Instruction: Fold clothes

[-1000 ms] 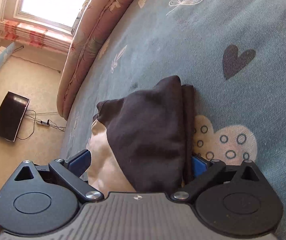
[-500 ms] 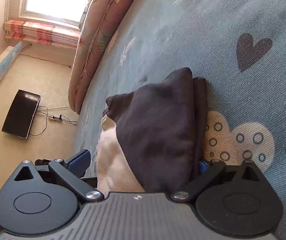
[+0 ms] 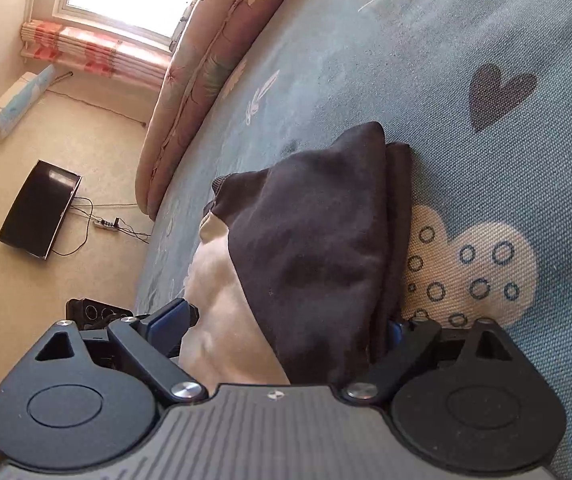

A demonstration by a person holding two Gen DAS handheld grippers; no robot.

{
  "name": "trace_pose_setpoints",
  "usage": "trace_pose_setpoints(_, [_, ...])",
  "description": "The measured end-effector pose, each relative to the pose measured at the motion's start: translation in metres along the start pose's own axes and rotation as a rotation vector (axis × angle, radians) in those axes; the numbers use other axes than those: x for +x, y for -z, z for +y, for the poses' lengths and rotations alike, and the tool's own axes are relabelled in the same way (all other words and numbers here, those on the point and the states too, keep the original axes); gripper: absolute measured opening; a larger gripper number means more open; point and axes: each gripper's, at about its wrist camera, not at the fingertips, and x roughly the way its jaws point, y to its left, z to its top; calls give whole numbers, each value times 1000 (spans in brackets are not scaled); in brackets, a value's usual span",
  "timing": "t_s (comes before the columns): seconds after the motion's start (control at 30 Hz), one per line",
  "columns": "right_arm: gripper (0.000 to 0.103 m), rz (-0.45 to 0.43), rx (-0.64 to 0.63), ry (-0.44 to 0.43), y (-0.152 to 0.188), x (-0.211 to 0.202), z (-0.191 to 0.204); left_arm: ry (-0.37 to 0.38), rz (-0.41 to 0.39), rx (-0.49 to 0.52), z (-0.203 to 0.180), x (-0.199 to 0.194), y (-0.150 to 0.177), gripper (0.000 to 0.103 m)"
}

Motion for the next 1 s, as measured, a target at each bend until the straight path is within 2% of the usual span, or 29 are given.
trace_pose_setpoints(0.07, [69,-13,35,-1,1,-8,-11,11,10,-4,3,-1,-1,40])
trace_pose_setpoints(0.1, [54,-18,59,7,0,-10,-17,-7,9,10,-1,1,0,40])
trace_pose_setpoints(0.13, [33,-21,85,25,-1,-10,-23,-23,8,25,-4,3,0,41])
trace_pose_setpoints(0.17, [24,-23,111,42,-1,-9,-29,-30,8,34,-7,4,-1,41])
trace_pose_setpoints(0.2, [20,-29,127,40,-1,-9,-33,-32,6,30,-7,5,-1,41])
trace_pose_setpoints(0.33, [21,-66,50,140,6,-5,-11,-53,-11,22,-10,6,1,41])
trace_pose_setpoints(0.4, [21,-95,-7,223,12,-2,6,-84,-23,26,-15,6,3,41])
trace_pose_setpoints(0.53, [23,-130,-203,428,24,9,52,-147,-36,62,-29,9,5,41])
trace_pose_setpoints(0.57, [24,-137,-253,474,27,13,63,-151,-36,77,-33,11,6,43])
trace_pose_setpoints(0.6, [24,-144,-301,503,31,16,73,-154,-33,97,-39,13,7,51])
trace_pose_setpoints(0.67, [25,-155,-382,535,36,21,91,-155,-30,119,-47,16,8,58])
trace_pose_setpoints(0.77, [25,-167,-443,527,36,20,106,-140,-30,121,-55,17,9,58])
trace_pose_setpoints(0.87, [26,-179,-459,487,36,17,115,-81,-34,112,-65,14,9,58])
trace_pose_setpoints(1.0, [27,-189,-474,468,36,17,126,-69,-40,139,-82,10,10,58])
